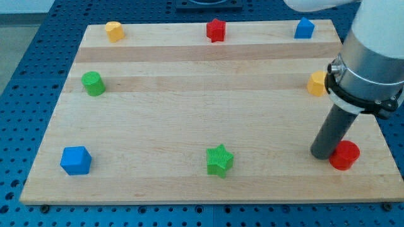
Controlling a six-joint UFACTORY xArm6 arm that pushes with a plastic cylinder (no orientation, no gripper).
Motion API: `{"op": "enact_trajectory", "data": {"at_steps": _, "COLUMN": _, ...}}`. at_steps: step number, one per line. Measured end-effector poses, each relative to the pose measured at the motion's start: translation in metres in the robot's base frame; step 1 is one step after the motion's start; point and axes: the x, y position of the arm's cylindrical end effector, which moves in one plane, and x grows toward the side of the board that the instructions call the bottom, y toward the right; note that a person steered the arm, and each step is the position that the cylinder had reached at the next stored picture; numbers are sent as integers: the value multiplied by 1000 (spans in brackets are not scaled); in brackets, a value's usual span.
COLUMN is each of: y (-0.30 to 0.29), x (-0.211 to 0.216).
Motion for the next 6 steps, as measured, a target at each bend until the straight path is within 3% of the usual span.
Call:
{"op": "enact_trajectory", "data": {"at_steps": 4, "y": 0, "x": -40}}
{"op": "enact_trajectory", "data": {"at_steps": 6, "y": 38, "x": -40}}
